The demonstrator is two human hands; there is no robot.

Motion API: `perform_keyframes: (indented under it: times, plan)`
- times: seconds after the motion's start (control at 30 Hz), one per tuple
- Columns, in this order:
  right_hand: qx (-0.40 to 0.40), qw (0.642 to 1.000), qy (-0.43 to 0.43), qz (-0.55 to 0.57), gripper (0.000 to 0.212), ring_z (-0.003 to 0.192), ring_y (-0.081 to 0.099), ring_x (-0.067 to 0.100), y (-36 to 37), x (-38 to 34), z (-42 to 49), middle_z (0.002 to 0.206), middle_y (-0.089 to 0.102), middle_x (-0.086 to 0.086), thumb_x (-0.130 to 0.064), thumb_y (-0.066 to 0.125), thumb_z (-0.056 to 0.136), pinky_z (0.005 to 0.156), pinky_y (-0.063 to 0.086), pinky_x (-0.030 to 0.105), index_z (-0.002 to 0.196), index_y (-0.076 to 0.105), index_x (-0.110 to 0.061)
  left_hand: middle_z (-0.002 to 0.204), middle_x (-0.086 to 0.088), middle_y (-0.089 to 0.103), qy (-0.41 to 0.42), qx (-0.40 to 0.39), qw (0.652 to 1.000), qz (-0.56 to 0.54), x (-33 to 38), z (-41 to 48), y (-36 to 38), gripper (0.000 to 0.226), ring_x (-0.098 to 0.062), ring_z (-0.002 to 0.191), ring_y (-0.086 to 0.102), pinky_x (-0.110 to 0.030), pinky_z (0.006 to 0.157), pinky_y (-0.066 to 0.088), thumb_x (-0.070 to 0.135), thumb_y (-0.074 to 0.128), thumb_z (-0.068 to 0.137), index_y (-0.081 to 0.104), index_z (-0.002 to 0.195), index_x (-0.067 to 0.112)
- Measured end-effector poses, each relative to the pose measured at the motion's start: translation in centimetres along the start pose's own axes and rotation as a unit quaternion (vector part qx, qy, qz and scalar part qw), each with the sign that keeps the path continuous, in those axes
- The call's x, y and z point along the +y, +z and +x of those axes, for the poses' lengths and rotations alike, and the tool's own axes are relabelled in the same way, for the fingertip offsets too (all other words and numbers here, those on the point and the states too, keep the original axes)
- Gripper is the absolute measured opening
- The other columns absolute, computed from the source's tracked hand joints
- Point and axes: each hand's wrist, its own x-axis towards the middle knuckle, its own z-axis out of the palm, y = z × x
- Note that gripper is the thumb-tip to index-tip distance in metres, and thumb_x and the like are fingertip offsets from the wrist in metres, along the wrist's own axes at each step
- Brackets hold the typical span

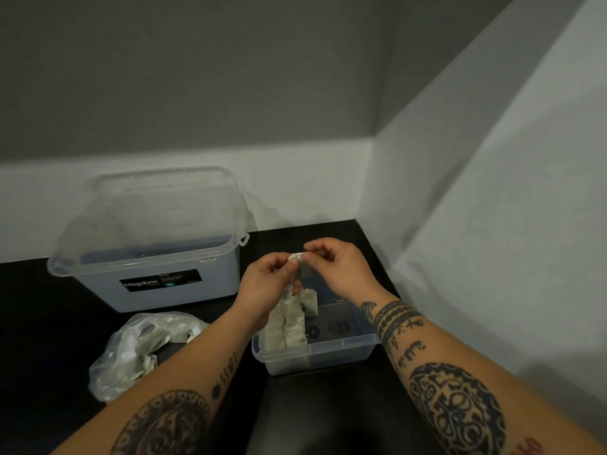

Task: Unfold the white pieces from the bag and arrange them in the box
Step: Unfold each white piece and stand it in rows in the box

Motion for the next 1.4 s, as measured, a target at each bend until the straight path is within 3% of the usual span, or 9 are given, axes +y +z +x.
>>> perform_keyframes:
  times: [0.07,0.2,0.3,0.43,0.57,0.9,1.17,1.3,1.4]
  plan:
    - [-0.008,1.0,0.001,-0.011,0.011,0.093,0.067,0.0,0.1,0.4,0.0,0.096,0.073,-0.013,-0.029,0.074,0.091,0.085,0.054,0.019,0.102,0.074,-0.029,0.095,-0.019,0.075,-0.013,-0.004,1.0,-0.006,-0.1,0.2,-0.1,0.014,-0.025,0.076,0.068,-0.048,0.082,0.058,0.021,0.065,0.1,0.075,0.107,0.015]
    - [0.013,0.999,0.036,-0.036,0.005,0.089,0.067,0.003,0.1,1.3,0.0,0.092,0.072,-0.011,-0.026,0.071,0.093,0.077,0.053,0.016,0.097,0.074,-0.025,0.1,-0.009,0.075,-0.03,0.015,0.999,-0.002,-0.4,0.9,-0.2,0.019,-0.026,0.081,0.073,-0.041,0.081,0.062,0.018,0.068,0.098,0.072,0.116,0.019]
    - [-0.047,0.985,0.102,-0.129,0.005,0.088,0.065,0.008,0.4,2.5,-0.1,0.092,0.068,-0.008,-0.026,0.063,0.098,0.071,0.05,0.02,0.097,0.068,-0.024,0.106,-0.007,0.074,-0.063,0.051,0.995,-0.053,-0.4,1.7,-0.3,0.022,-0.025,0.082,0.076,-0.035,0.074,0.062,0.014,0.071,0.095,0.069,0.117,0.02]
    - [-0.103,0.955,0.173,-0.218,0.009,0.091,0.067,0.016,1.7,4.6,-0.2,0.096,0.069,-0.001,-0.018,0.06,0.099,0.086,0.058,0.035,0.101,0.068,-0.021,0.108,-0.01,0.073,-0.089,0.071,0.989,-0.091,-0.4,2.0,-0.3,0.023,-0.027,0.082,0.076,-0.036,0.074,0.062,0.011,0.07,0.095,0.067,0.117,0.017]
    - [-0.106,0.941,0.171,-0.273,0.012,0.096,0.065,0.017,2.6,5.9,0.0,0.101,0.069,0.0,-0.017,0.06,0.098,0.086,0.054,0.03,0.102,0.071,-0.017,0.109,-0.009,0.072,-0.084,0.075,0.989,-0.092,-0.5,2.0,-0.4,0.021,-0.028,0.087,0.075,-0.036,0.075,0.063,0.01,0.065,0.098,0.066,0.118,0.015]
    - [-0.089,0.947,0.237,-0.197,0.005,0.092,0.068,0.017,3.5,6.9,1.1,0.092,0.071,0.0,-0.015,0.068,0.092,0.089,0.059,0.038,0.091,0.071,-0.018,0.113,-0.011,0.07,-0.103,0.056,0.986,-0.119,-0.2,1.9,-0.6,0.026,-0.029,0.087,0.075,-0.038,0.079,0.063,0.001,0.058,0.097,0.061,0.117,0.016]
    - [-0.07,0.95,0.219,-0.212,0.011,0.1,0.066,0.02,2.6,6.2,0.8,0.102,0.071,0.003,-0.019,0.066,0.095,0.09,0.056,0.034,0.104,0.07,-0.014,0.127,-0.007,0.065,-0.099,0.018,0.987,-0.123,-0.4,2.0,-0.5,0.069,-0.027,0.107,0.073,-0.046,0.094,0.059,-0.023,0.047,0.086,0.046,0.143,0.016]
    - [-0.06,0.944,0.217,-0.24,0.022,0.103,0.067,0.024,1.4,4.3,0.9,0.11,0.071,0.009,-0.014,0.052,0.101,0.093,0.057,0.038,0.114,0.068,-0.007,0.127,-0.003,0.067,-0.088,0.009,0.99,-0.113,-0.4,1.8,-0.1,0.077,-0.025,0.11,0.071,-0.035,0.08,0.061,-0.018,0.06,0.087,0.039,0.152,0.017]
    - [-0.026,0.968,0.212,-0.128,0.019,0.092,0.07,0.02,0.6,3.1,0.8,0.101,0.069,0.002,-0.012,0.055,0.097,0.084,0.061,0.041,0.111,0.068,-0.016,0.117,-0.006,0.069,-0.081,0.017,0.992,-0.09,0.1,1.5,0.6,0.069,-0.023,0.102,0.072,-0.025,0.067,0.059,-0.012,0.064,0.09,0.041,0.15,0.013]
